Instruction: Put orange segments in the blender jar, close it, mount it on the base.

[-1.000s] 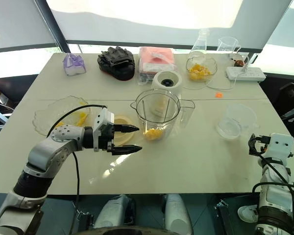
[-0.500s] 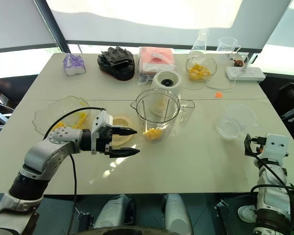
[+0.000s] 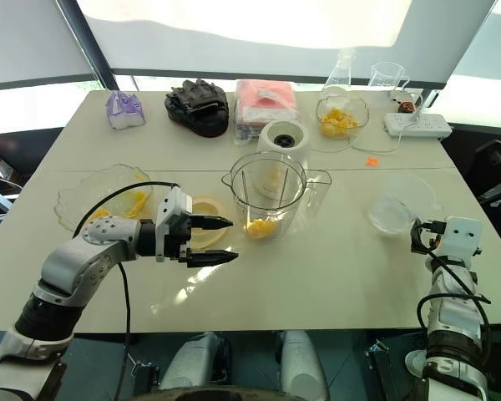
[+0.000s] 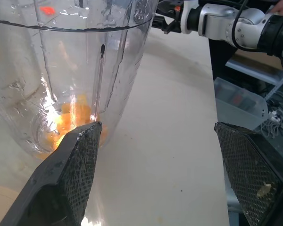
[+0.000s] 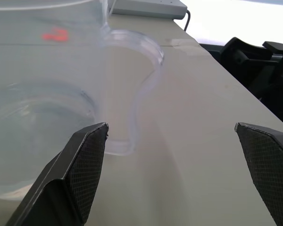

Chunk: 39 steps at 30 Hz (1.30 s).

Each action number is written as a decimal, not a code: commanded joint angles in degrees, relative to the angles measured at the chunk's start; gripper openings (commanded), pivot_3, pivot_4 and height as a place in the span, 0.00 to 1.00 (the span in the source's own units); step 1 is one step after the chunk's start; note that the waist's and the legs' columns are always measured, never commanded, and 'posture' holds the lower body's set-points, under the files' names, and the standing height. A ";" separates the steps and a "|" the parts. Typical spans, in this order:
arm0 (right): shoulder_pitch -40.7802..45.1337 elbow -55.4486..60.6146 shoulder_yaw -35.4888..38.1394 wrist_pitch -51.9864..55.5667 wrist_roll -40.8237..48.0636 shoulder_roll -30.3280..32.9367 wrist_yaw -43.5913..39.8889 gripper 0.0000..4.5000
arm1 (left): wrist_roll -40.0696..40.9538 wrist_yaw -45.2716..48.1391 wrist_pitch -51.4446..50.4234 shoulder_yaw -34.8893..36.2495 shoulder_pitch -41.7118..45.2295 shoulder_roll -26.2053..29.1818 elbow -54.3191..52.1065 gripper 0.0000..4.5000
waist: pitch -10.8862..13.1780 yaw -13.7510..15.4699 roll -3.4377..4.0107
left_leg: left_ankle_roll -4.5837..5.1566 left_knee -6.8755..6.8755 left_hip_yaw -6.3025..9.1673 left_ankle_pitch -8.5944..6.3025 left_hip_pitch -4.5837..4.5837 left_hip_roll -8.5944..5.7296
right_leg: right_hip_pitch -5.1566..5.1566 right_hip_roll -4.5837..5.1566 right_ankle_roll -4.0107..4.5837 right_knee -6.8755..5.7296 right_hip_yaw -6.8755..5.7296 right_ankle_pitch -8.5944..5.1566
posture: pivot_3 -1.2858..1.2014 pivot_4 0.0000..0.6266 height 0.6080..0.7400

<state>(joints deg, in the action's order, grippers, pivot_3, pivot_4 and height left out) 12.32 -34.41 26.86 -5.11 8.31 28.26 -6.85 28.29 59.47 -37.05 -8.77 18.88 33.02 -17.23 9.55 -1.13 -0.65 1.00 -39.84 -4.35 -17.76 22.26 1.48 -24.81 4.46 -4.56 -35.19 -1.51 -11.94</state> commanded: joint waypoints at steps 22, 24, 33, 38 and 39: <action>10.88 -20.96 -3.27 -14.10 -0.57 3.82 0.07 0.01 | 2.96 -1.76 -1.54 1.77 -1.45 1.81 -4.36 0.90 | 0.02 0.21 0.01 | 0.00 0.09 -0.01 0.00 -0.01 -0.02 | 0.00 -0.01 -0.01 0.07 0.05 0.00 | 0.52 0.24 1.00; 10.77 -20.69 -3.35 -14.32 -0.41 3.98 0.22 0.01 | 3.10 -1.78 -1.55 1.93 -1.42 2.03 -4.20 0.90 | 0.02 0.16 0.01 | 0.00 0.09 -0.01 0.00 0.00 -0.03 | 0.00 0.00 -0.01 0.07 0.05 0.00 | 0.52 0.24 1.00; 9.17 -12.81 -2.66 -14.42 0.57 4.16 0.46 0.01 | 4.64 -1.37 -1.94 3.90 -1.00 3.77 -2.84 0.90 | 0.05 0.05 0.06 | 0.00 0.11 -0.01 0.00 0.00 -0.03 | 0.00 0.00 -0.01 0.08 0.06 -0.01 | 0.52 0.24 1.00; 8.23 0.33 -1.54 -10.10 2.78 3.96 1.18 0.01 | 7.23 -0.27 -3.50 7.33 -0.54 6.29 -1.28 0.90 | 0.20 -0.15 0.28 | 0.00 0.13 -0.03 0.00 0.01 -0.02 | -0.06 0.00 -0.02 0.06 0.07 0.00 | 0.52 0.24 1.00; 8.25 2.74 -1.29 -8.97 3.30 3.96 1.41 0.01 | 7.32 -0.02 -3.51 7.59 -0.42 6.70 -0.83 0.90 | 0.20 -0.14 0.28 | 0.00 0.16 -0.03 0.00 0.01 -0.01 | -0.08 -0.01 -0.02 0.05 0.07 0.00 | 0.52 0.24 1.00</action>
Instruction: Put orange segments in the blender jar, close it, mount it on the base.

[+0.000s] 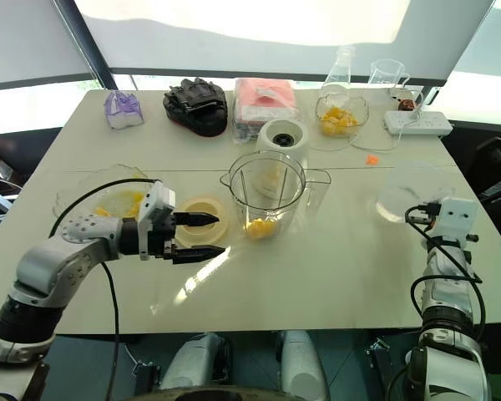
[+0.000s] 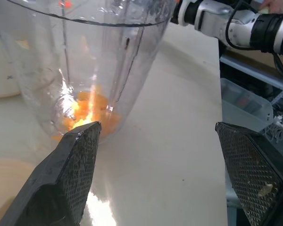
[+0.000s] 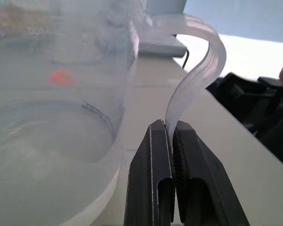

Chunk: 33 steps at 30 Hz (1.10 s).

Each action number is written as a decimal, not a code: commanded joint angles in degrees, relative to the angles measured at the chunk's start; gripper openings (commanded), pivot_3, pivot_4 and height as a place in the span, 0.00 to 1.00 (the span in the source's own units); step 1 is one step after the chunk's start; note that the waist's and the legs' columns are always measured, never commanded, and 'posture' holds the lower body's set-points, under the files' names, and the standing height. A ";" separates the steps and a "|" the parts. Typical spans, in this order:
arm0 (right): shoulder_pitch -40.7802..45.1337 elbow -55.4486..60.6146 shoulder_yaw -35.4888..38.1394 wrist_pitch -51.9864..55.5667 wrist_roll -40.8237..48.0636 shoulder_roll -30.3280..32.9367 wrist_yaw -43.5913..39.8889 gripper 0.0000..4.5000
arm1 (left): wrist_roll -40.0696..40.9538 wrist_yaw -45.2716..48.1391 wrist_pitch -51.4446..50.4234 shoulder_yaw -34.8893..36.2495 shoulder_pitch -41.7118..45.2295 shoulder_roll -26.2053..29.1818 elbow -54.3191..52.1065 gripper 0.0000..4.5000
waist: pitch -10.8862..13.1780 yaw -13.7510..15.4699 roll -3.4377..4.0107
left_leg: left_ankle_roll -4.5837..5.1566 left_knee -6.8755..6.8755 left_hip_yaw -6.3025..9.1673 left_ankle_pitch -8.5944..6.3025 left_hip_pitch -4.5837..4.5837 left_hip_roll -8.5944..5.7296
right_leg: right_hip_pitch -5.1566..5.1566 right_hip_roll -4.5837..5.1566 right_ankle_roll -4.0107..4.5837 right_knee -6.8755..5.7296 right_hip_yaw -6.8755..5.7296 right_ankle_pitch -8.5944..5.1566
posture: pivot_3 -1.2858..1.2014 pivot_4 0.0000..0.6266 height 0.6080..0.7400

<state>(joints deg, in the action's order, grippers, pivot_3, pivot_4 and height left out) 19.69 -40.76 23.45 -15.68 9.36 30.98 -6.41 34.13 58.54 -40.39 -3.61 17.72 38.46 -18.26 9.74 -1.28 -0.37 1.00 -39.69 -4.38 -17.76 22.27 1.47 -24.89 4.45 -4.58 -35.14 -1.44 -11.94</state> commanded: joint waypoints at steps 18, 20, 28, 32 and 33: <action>14.34 36.94 -6.75 26.81 5.28 13.87 -17.11 0.01 | 2.03 3.00 0.43 4.58 0.58 4.80 2.55 0.90 | 0.27 0.39 0.17 | -0.01 0.35 -0.07 0.01 0.12 0.03 | -0.35 -0.07 -0.01 0.01 0.02 -0.01 | 0.52 0.24 1.00; 15.93 38.96 -8.70 28.84 5.27 14.79 -19.92 0.01 | 1.98 0.98 1.38 5.93 1.07 3.62 2.76 0.90 | 0.29 0.60 0.14 | -0.01 0.44 -0.07 0.01 0.13 0.03 | -0.37 -0.07 -0.02 0.03 0.01 -0.02 | 0.52 0.24 1.00; 18.12 41.69 -13.14 30.28 2.63 15.04 -24.44 0.01 | 3.63 -0.56 0.55 9.83 3.99 3.86 2.42 0.90 | 0.36 0.63 0.03 | -0.03 0.46 -0.13 0.02 0.23 -0.06 | -0.44 0.05 -0.05 0.08 -0.01 -0.01 | 0.52 0.24 1.00; 17.17 42.00 -14.92 27.33 -0.27 15.49 -25.97 0.01 | 4.89 0.82 -0.08 10.48 4.32 5.72 2.52 0.90 | 0.37 0.52 0.01 | -0.03 0.46 -0.15 0.02 0.22 -0.07 | -0.44 0.06 -0.05 0.09 -0.01 -0.01 | 0.52 0.24 1.00; 17.09 42.25 -15.20 26.58 -0.88 15.50 -26.22 0.01 | 5.57 0.74 -0.53 11.02 4.72 5.79 2.72 0.90 | 0.37 0.51 0.01 | -0.04 0.46 -0.15 0.02 0.22 -0.06 | -0.45 0.06 -0.05 0.08 -0.01 -0.01 | 0.52 0.24 1.00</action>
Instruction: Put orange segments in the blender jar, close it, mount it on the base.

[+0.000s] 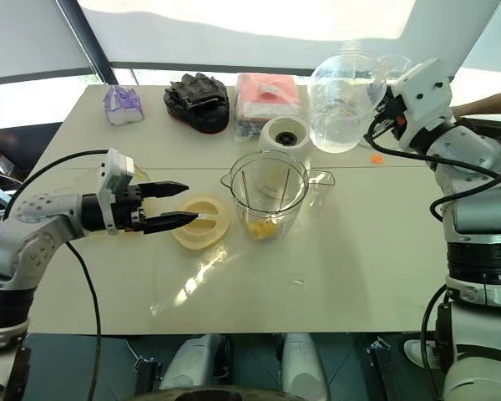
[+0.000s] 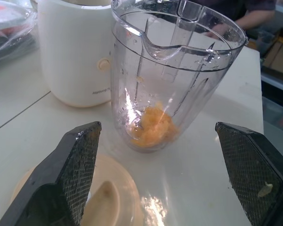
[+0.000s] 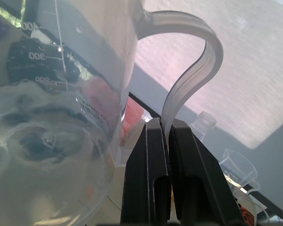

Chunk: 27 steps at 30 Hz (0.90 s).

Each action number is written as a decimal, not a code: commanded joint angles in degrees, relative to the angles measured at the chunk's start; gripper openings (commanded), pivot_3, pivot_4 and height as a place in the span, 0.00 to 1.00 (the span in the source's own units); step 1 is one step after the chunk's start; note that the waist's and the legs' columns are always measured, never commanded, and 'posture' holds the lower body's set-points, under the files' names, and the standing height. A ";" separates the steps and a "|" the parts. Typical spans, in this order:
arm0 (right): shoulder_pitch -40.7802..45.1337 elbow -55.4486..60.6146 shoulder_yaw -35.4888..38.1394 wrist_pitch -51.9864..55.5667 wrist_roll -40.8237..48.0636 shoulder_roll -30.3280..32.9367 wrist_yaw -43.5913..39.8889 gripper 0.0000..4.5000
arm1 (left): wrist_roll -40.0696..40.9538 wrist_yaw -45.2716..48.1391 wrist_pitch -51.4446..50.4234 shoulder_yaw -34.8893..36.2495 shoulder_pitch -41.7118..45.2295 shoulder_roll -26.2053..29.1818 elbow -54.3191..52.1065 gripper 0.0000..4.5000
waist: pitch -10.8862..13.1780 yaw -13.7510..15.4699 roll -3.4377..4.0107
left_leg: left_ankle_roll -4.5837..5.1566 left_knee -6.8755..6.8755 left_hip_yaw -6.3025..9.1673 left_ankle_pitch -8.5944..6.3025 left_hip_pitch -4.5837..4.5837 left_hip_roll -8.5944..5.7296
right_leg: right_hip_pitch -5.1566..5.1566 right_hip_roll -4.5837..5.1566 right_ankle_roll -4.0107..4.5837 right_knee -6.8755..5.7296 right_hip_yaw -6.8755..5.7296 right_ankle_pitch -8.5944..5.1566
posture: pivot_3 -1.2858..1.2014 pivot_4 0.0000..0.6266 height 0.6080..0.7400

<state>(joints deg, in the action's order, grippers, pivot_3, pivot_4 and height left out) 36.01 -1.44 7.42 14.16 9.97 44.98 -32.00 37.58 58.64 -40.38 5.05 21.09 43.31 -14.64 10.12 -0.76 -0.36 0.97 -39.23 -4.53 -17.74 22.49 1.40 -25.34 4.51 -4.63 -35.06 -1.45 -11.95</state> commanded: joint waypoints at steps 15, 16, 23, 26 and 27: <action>0.71 2.81 -3.29 -12.49 -10.91 2.47 -2.79 0.01 | 3.51 -0.22 -0.68 2.90 6.37 0.24 1.27 0.90 | 0.01 -0.03 -0.02 | -0.22 0.00 0.01 0.13 -0.02 -0.11 | 0.00 -0.02 -0.02 -0.05 -0.02 0.01 | 0.52 0.24 1.00; 0.77 2.65 -3.41 -12.88 -11.22 2.40 -2.81 0.01 | 3.43 -0.19 -0.58 2.85 6.45 0.20 1.39 0.90 | 0.02 -0.03 -0.02 | -0.23 0.00 0.01 0.14 -0.02 -0.11 | 0.00 -0.02 -0.02 -0.05 -0.02 0.01 | 0.52 0.24 1.00; 2.24 1.00 -5.17 -18.00 -15.65 1.96 -1.36 0.01 | 2.60 -0.12 0.29 2.54 6.12 -0.27 2.00 0.90 | 0.02 -0.04 -0.02 | -0.25 0.00 0.01 0.15 -0.02 -0.12 | 0.01 -0.02 -0.02 -0.05 -0.02 0.01 | 0.52 0.24 1.00; 2.99 0.39 -5.84 -20.54 -18.12 2.11 -0.09 0.01 | 2.51 -0.28 0.40 2.54 5.89 -0.61 1.94 0.90 | 0.02 -0.04 -0.02 | -0.26 0.00 0.01 0.15 -0.02 -0.12 | 0.01 -0.01 -0.02 -0.05 -0.01 0.01 | 0.52 0.24 1.00; 3.28 0.24 -5.98 -21.19 -18.81 2.04 0.30 0.01 | 2.46 -0.28 0.46 2.54 5.77 -0.69 1.92 0.90 | 0.02 -0.07 -0.02 | -0.26 0.00 0.01 0.15 -0.02 -0.12 | 0.00 -0.02 -0.02 -0.06 -0.02 0.01 | 0.52 0.24 1.00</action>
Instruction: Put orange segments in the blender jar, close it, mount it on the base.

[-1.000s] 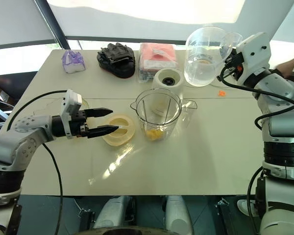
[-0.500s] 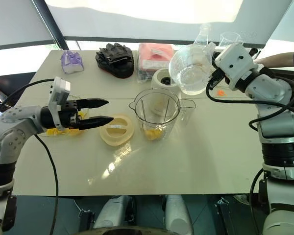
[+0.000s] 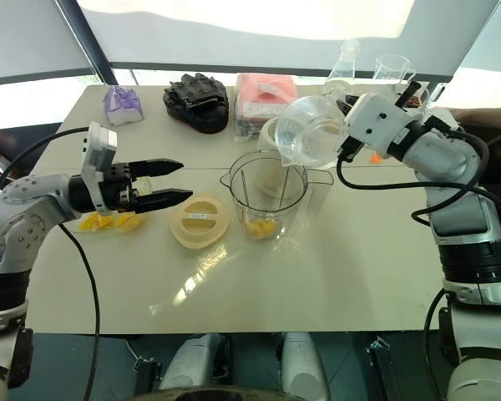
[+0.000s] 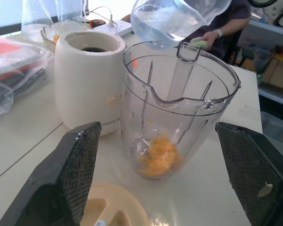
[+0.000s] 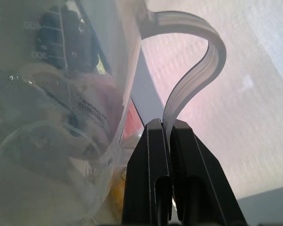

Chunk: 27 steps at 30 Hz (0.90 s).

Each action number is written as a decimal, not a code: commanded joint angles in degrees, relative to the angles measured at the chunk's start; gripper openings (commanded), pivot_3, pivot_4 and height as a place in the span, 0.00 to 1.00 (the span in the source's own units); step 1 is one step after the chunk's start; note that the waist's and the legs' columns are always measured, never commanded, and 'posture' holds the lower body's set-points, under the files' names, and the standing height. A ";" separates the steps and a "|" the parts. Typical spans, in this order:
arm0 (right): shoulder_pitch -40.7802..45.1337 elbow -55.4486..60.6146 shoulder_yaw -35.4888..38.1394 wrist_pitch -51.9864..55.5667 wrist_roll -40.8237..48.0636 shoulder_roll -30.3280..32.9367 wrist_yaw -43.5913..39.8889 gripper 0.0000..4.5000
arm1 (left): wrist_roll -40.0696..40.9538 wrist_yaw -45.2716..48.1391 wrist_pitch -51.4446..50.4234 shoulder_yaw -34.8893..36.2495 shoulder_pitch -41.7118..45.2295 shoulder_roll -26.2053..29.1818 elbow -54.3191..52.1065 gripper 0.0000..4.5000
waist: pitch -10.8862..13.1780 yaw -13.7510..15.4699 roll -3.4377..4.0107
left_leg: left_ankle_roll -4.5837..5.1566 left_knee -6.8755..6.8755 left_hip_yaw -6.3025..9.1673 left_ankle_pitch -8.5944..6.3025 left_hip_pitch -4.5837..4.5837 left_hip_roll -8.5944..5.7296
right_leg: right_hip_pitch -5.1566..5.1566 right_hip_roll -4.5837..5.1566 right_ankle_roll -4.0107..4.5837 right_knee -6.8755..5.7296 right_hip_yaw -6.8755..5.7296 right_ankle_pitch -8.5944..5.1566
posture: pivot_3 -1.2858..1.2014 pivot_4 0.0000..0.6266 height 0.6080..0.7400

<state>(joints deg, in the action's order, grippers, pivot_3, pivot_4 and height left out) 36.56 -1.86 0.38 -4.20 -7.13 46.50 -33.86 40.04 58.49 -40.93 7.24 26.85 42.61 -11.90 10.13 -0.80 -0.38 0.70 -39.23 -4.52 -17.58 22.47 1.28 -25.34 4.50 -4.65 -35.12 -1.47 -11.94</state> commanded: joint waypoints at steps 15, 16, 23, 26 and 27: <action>5.47 -1.54 0.10 -9.66 -8.78 0.97 5.21 0.01 | -0.58 0.15 1.45 0.21 -0.34 -0.64 -0.46 0.90 | 0.00 -0.03 0.00 | -0.05 0.00 0.01 0.03 -0.01 0.00 | 0.00 0.00 -0.06 -0.03 0.00 0.04 | 0.52 0.24 1.00; 5.69 -1.66 0.04 -10.14 -9.33 1.01 5.56 0.01 | -0.66 0.20 1.48 0.21 -0.34 -0.64 -0.39 0.90 | 0.00 -0.03 0.00 | -0.05 0.00 0.01 0.03 -0.01 0.00 | 0.00 0.00 -0.06 -0.04 0.00 0.04 | 0.52 0.24 1.00; 7.05 -2.62 -0.34 -13.62 -12.75 1.54 7.88 0.01 | -1.00 0.28 1.75 0.09 -0.24 -0.74 -0.07 0.90 | 0.00 -0.05 0.00 | -0.06 0.00 0.01 0.04 -0.01 0.00 | 0.00 0.00 -0.08 -0.04 0.00 0.05 | 0.52 0.24 1.00; 7.43 -2.97 -0.58 -14.94 -13.77 1.79 8.27 0.01 | -1.13 0.27 1.81 0.02 -0.10 -0.93 0.11 0.90 | 0.00 -0.06 0.00 | -0.07 0.00 0.01 0.04 -0.01 0.00 | 0.00 0.00 -0.10 -0.04 0.00 0.06 | 0.52 0.24 1.00; 7.52 -3.10 -0.54 -15.03 -13.79 1.72 8.29 0.01 | -1.19 0.28 1.83 -0.01 -0.06 -0.99 0.16 0.90 | 0.00 -0.06 0.00 | -0.07 0.00 0.00 0.04 -0.01 0.00 | 0.00 0.00 -0.11 -0.04 0.00 0.07 | 0.52 0.24 1.00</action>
<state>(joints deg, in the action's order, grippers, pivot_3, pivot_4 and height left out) 41.68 -6.00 -1.58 -18.19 -21.13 47.31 -27.06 38.84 58.56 -40.35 7.01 26.56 41.63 -11.34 10.13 -0.86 -0.38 0.63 -39.24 -4.51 -17.54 22.45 1.28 -25.33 4.50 -4.79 -35.16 -1.47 -11.86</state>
